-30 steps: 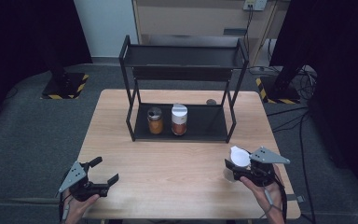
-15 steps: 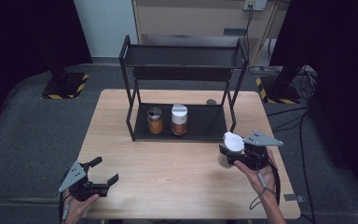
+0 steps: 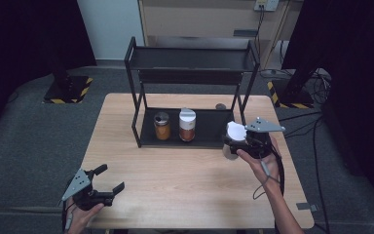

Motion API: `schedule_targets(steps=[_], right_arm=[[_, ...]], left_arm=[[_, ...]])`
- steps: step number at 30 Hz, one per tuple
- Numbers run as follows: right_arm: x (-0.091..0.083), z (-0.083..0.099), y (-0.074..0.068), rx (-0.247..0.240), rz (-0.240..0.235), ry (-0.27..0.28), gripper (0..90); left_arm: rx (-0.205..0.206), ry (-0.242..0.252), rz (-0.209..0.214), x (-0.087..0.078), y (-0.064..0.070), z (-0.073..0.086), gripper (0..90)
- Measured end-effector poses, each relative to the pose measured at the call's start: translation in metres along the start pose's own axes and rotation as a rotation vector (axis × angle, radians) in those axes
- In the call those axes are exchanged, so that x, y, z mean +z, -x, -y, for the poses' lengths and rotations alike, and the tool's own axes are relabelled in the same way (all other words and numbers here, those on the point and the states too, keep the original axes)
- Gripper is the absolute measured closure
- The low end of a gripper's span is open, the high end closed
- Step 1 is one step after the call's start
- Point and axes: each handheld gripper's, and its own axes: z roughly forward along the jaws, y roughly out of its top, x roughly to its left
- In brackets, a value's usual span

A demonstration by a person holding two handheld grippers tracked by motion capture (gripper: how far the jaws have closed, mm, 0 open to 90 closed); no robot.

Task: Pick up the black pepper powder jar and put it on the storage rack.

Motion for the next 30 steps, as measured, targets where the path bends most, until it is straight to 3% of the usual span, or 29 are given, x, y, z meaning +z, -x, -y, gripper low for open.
schedule_targets(steps=[23,30], right_arm=[[0.062,-0.024,0.011,0.051,0.051,0.005,30.5],[0.084,-0.024,0.012,0.036,0.07,-0.009,30.5]], left_arm=[[0.003,0.002,0.007,0.0,-0.001,0.0,0.9],[0.006,-0.003,0.01,0.0,-0.001,0.0,0.9]])
